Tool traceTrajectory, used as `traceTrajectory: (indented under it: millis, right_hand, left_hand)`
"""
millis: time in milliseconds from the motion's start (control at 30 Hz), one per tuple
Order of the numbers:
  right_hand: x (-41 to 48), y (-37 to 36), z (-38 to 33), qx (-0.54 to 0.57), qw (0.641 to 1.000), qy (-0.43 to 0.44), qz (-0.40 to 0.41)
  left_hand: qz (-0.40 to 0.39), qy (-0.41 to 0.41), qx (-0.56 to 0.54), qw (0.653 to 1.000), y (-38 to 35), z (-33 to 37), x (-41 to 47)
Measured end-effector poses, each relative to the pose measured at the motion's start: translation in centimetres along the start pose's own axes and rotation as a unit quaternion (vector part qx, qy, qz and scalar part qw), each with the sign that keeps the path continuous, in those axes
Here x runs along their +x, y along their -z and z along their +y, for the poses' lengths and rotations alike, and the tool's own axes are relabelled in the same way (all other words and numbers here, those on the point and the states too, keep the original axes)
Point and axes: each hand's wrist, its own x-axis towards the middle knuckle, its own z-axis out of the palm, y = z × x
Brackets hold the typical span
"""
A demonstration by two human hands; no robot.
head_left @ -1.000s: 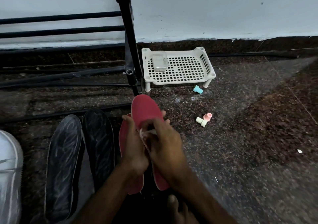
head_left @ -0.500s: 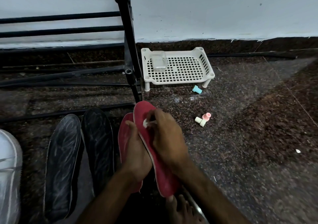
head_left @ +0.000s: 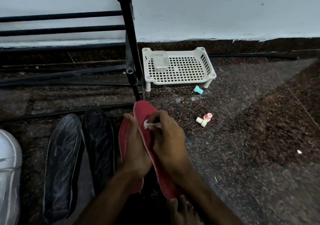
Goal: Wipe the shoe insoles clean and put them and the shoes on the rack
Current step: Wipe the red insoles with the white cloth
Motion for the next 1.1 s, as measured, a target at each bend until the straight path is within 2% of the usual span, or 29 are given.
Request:
traceTrajectory:
  millis: [133, 233, 367, 467, 567, 733, 833, 1000, 1100]
  right_hand:
    - [-0.9, -0.4, 0.8, -0.034, 0.999, -0.006, -0.005]
    - [-3.6, -0.4, 0.6, 0.04, 0.998, -0.049, -0.009]
    - [-3.5, -0.2, -0.9, 0.06, 0.998, -0.004, -0.005]
    - [-0.9, 0.0, -0.3, 0.006, 1.0, 0.023, -0.007]
    - [-0.4, 0.0, 1.1, -0.052, 0.999, 0.002, -0.007]
    - [-4.2, -0.4, -0.2, -0.011, 1.0, -0.005, -0.02]
    - [-2.5, 0.0, -1.0, -0.017, 0.999, 0.021, -0.039]
    - [2.6, 0.8, 0.4, -0.11, 0.993, 0.032, -0.008]
    - [2.1, 1.0, 0.5, -0.087, 0.996, -0.002, -0.007]
  left_hand:
    - [0.027, -0.014, -0.019, 0.999, 0.3, 0.6, 0.6]
    - [0.045, -0.017, -0.059, 0.997, 0.9, 1.6, 1.0]
    - [0.035, 0.011, -0.051, 0.998, 0.4, 1.3, 0.7]
    - [0.018, 0.031, -0.042, 0.998, 0.1, 1.2, 0.5]
    - [0.019, 0.023, -0.055, 0.998, 0.5, 1.6, 0.6]
    - [-0.002, 0.018, -0.055, 0.998, 1.1, 2.0, 0.8]
    - [-0.048, 0.056, 0.009, 0.997, 0.8, 1.1, 0.1]
    - [-0.01, 0.026, -0.016, 0.999, -0.5, 0.2, -0.6]
    - [-0.03, 0.05, -0.044, 0.997, 0.2, 1.1, -0.3]
